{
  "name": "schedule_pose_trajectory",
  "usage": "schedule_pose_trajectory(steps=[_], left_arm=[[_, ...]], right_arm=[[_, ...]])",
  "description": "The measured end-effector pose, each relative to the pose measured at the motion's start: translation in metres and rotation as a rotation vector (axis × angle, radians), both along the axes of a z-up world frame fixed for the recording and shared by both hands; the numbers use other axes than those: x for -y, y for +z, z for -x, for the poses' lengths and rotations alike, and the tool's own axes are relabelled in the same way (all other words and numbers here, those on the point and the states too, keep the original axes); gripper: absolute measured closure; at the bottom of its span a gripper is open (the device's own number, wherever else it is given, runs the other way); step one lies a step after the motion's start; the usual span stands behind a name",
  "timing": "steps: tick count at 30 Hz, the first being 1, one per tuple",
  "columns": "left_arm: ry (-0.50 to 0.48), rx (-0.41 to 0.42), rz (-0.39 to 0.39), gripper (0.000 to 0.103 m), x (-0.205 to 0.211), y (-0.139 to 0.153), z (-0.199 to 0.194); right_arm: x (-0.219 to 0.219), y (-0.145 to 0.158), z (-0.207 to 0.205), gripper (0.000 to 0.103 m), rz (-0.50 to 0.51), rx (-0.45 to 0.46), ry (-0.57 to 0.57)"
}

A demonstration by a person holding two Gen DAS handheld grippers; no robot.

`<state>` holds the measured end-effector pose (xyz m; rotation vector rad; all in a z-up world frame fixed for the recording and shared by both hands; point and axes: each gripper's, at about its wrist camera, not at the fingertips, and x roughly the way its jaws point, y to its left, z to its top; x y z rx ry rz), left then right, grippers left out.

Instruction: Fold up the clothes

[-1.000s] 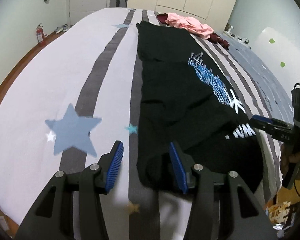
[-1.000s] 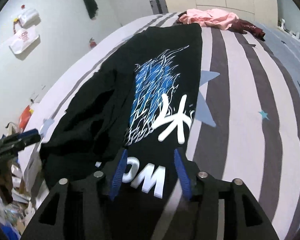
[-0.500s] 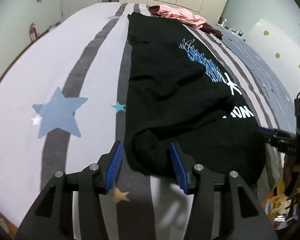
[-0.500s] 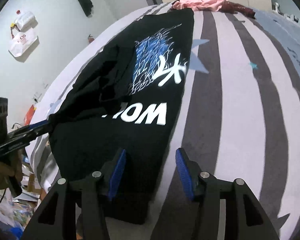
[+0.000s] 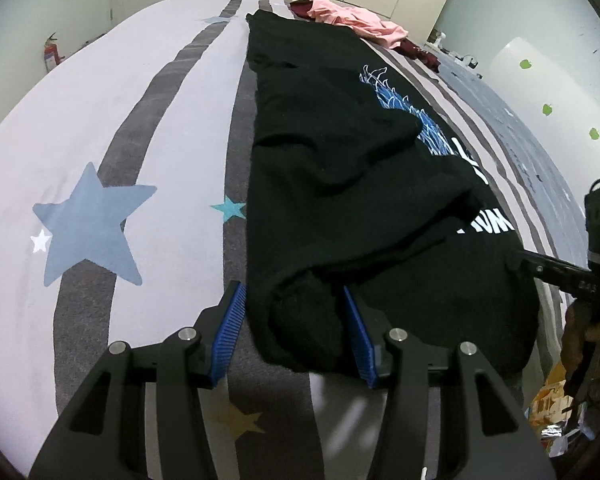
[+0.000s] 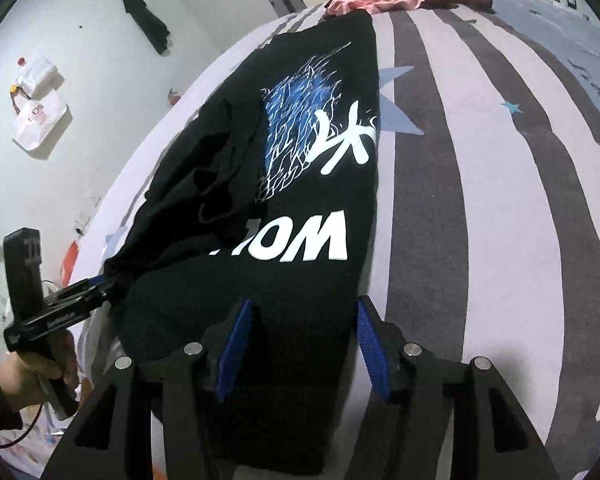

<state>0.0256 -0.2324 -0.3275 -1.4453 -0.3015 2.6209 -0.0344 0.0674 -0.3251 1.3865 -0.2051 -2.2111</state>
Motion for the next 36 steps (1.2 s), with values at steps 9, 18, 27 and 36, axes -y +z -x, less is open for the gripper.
schedule_pose_trajectory(steps=[9,18,27,36], left_arm=[[-0.04,-0.003,0.034,0.092,-0.01,0.004,0.0],[-0.051,-0.083,-0.023,0.097,-0.005,0.073,0.009],[-0.042,-0.197,-0.048,0.097,0.015,0.147,0.085],[-0.06,-0.207,0.021,0.097,0.038,0.15,0.235]], right_arm=[[0.006,0.0,0.001,0.092,-0.064,-0.009,0.036],[0.012,0.048,0.005,0.097,-0.059,-0.059,0.036],[0.025,0.13,0.054,0.097,-0.049,-0.159,-0.023],[0.038,0.156,0.181,0.097,0.02,-0.229,-0.04]])
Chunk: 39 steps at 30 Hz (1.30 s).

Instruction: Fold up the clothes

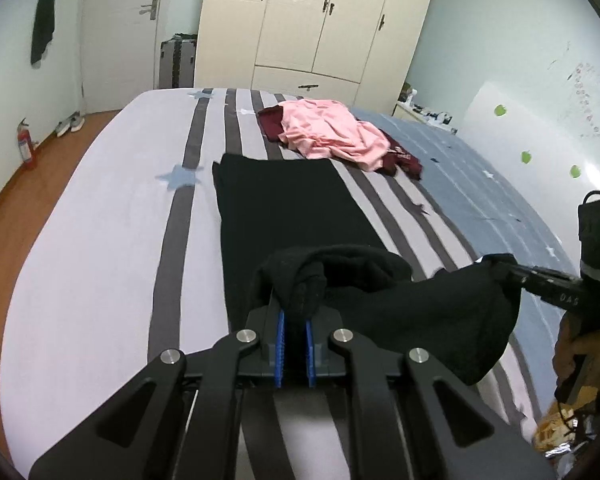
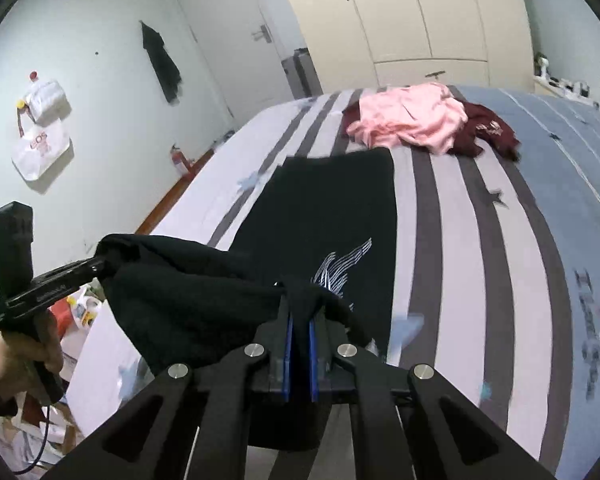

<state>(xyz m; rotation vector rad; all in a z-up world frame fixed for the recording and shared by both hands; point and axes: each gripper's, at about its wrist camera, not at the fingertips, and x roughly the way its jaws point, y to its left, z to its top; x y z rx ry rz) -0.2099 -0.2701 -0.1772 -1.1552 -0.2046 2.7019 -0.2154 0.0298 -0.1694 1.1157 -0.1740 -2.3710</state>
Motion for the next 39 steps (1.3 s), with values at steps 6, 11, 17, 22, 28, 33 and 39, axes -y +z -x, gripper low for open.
schedule_pose_trajectory(steps=[6,11,17,22,28,33,39], left_arm=[[0.03,0.084,0.046,0.097,0.013,-0.058,0.095],[0.058,0.094,0.035,0.097,0.021,-0.081,0.142],[0.004,0.12,0.058,0.097,0.018,-0.095,0.182],[-0.008,0.132,0.04,0.097,0.025,-0.095,0.205],[-0.019,0.158,0.047,0.097,0.03,-0.101,0.227],[-0.025,0.181,0.058,0.097,0.032,-0.113,0.241],[-0.01,0.2,0.057,0.097,0.032,-0.122,0.247]], right_arm=[[0.015,-0.05,0.122,0.097,0.02,0.1,0.033],[0.024,-0.077,0.178,0.097,0.009,0.131,0.071],[0.021,-0.095,0.211,0.098,0.007,0.174,0.041],[0.022,-0.101,0.231,0.098,0.009,0.19,0.017],[0.029,-0.102,0.256,0.098,0.008,0.192,-0.006],[0.031,-0.115,0.276,0.098,0.0,0.214,-0.014],[0.033,-0.131,0.284,0.098,-0.011,0.232,-0.009]])
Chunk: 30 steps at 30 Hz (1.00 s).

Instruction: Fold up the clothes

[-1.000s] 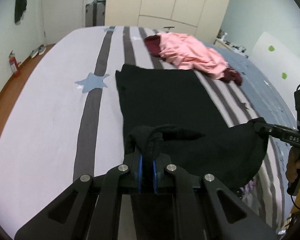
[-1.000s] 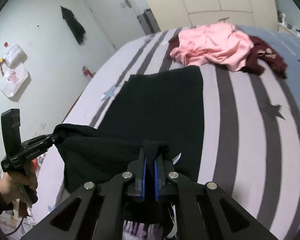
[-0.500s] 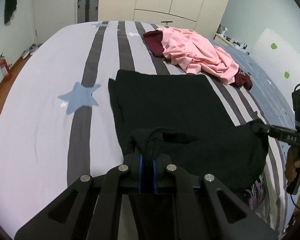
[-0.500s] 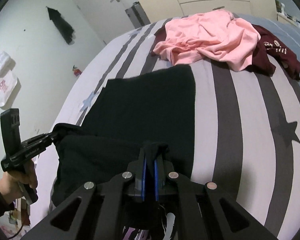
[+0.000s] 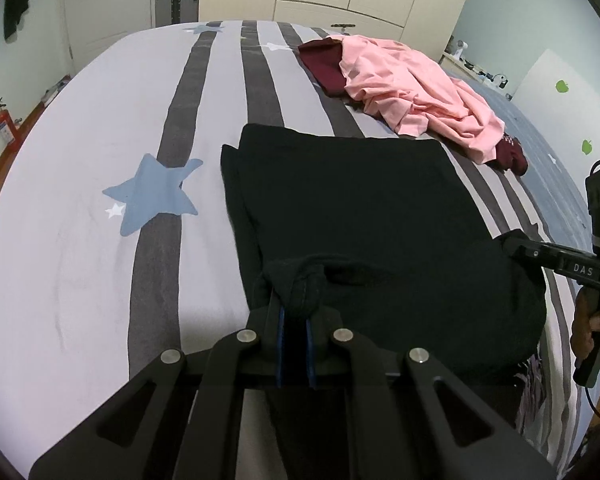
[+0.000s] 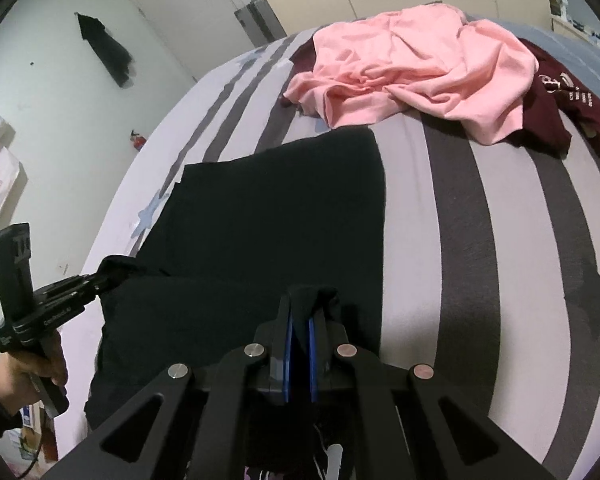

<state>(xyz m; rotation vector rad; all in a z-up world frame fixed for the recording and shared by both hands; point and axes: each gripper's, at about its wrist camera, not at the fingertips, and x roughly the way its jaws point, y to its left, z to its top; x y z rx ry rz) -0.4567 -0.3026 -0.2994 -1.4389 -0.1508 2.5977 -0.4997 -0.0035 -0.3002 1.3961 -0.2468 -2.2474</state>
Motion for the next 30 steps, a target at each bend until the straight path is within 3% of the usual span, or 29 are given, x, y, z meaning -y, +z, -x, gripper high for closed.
schedule_pose_trajectory(steps=[9,14,18,20,21,22,23,24,27,29,30], left_arm=[[0.004,0.003,0.008,0.097,-0.001,-0.003,0.007],[0.031,0.028,-0.06,0.095,0.007,-0.006,0.009],[0.025,-0.011,-0.059,0.088,0.007,0.01,-0.001],[0.034,-0.059,-0.055,0.074,0.007,0.021,-0.011],[0.058,-0.08,-0.069,0.055,0.01,0.025,-0.015],[0.083,-0.102,-0.086,0.036,0.014,0.029,-0.019],[0.115,-0.127,-0.107,0.032,0.02,0.032,-0.022],[0.131,-0.136,-0.109,0.031,0.023,0.033,-0.023],[0.137,-0.147,-0.098,0.034,0.026,0.037,-0.025],[0.105,-0.161,-0.087,0.046,0.02,0.042,-0.036],[0.088,-0.168,-0.08,0.059,0.016,0.044,-0.042]], right_arm=[[-0.001,-0.006,0.009,0.098,0.003,0.005,0.008],[0.001,-0.02,0.012,0.096,-0.007,0.059,0.021],[-0.015,-0.011,0.01,0.09,0.075,0.077,0.013],[-0.024,-0.004,0.005,0.086,0.108,0.067,0.003],[-0.03,0.0,0.001,0.079,0.115,0.054,-0.008],[-0.035,0.004,-0.002,0.066,0.123,0.041,-0.02],[-0.041,0.008,-0.006,0.06,0.131,0.028,-0.031],[-0.046,0.011,-0.009,0.053,0.142,0.02,-0.048],[-0.056,0.016,-0.016,0.053,0.138,0.004,-0.083],[-0.054,0.021,-0.028,0.053,0.113,-0.024,-0.07],[-0.053,0.024,-0.034,0.053,0.101,-0.04,-0.061]])
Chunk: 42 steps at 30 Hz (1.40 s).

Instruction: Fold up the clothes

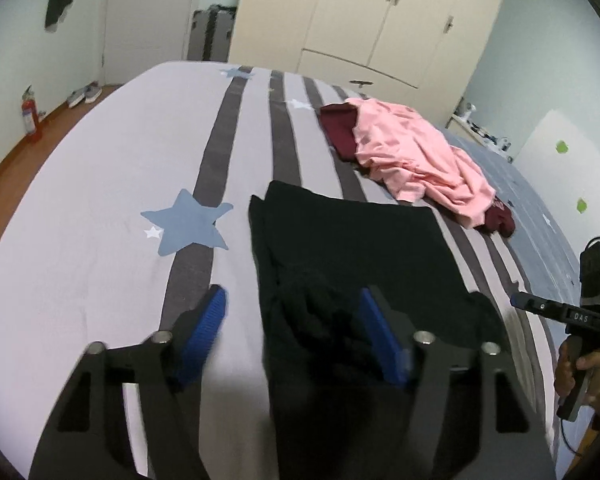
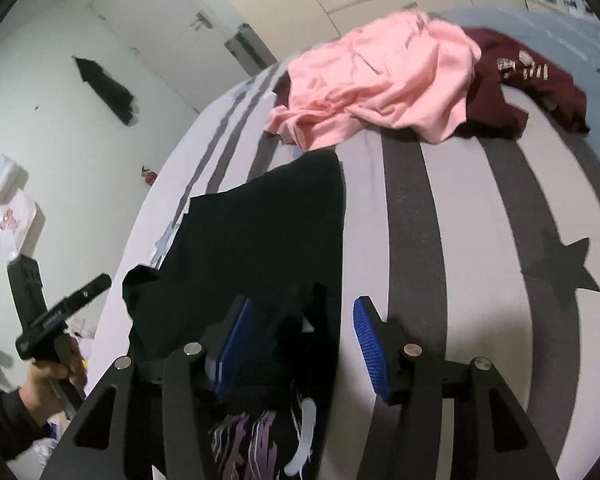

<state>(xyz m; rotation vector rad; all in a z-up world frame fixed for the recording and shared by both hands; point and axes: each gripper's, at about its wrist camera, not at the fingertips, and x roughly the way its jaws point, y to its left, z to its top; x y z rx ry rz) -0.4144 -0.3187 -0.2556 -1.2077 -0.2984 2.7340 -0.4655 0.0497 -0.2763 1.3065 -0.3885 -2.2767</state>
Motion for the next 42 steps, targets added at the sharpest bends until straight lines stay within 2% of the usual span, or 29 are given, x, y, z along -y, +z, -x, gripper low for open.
schedule_pose_trajectory(steps=[1,3,7,11,16,19,22,25,28,30,33,39,42], left_arm=[[-0.025,0.0,0.006,0.067,-0.006,0.0,-0.006],[-0.078,0.002,0.017,0.072,-0.019,0.0,-0.019],[-0.176,0.057,0.05,0.073,-0.046,-0.017,-0.025],[-0.187,0.121,0.064,0.073,-0.058,-0.036,-0.008],[-0.185,0.116,0.065,0.073,-0.058,-0.035,0.015],[-0.172,0.087,0.059,0.073,-0.054,-0.028,0.032],[-0.123,0.061,0.054,0.073,-0.044,-0.019,0.065],[-0.057,0.055,0.06,0.073,-0.031,-0.017,0.1],[0.004,0.029,0.028,0.073,-0.019,-0.008,0.111],[0.003,0.009,0.029,0.073,-0.016,-0.003,0.106],[-0.047,0.005,0.063,0.073,-0.021,-0.005,0.09],[-0.151,0.04,0.135,0.073,-0.039,-0.032,0.069],[-0.142,0.046,0.156,0.073,-0.043,-0.05,0.081]], right_arm=[[0.004,0.002,-0.009,0.053,-0.013,-0.012,0.016],[0.013,0.005,-0.03,0.053,-0.037,-0.033,0.057],[0.033,0.002,-0.062,0.055,-0.075,-0.046,0.15],[0.057,-0.014,-0.074,0.057,-0.112,-0.032,0.231],[0.072,-0.026,-0.053,0.057,-0.117,-0.03,0.222],[0.079,-0.019,-0.031,0.057,-0.111,-0.063,0.215],[0.083,-0.006,0.003,0.057,-0.103,-0.114,0.187],[0.078,0.003,0.058,0.057,-0.087,-0.117,0.082],[0.067,0.018,0.097,0.057,-0.041,-0.121,-0.019],[0.061,0.029,0.097,0.056,-0.032,-0.155,-0.038],[0.059,0.034,0.08,0.056,-0.055,-0.191,0.001],[0.099,-0.008,0.031,0.057,-0.183,-0.178,0.195],[0.117,-0.022,0.032,0.057,-0.201,-0.196,0.19]])
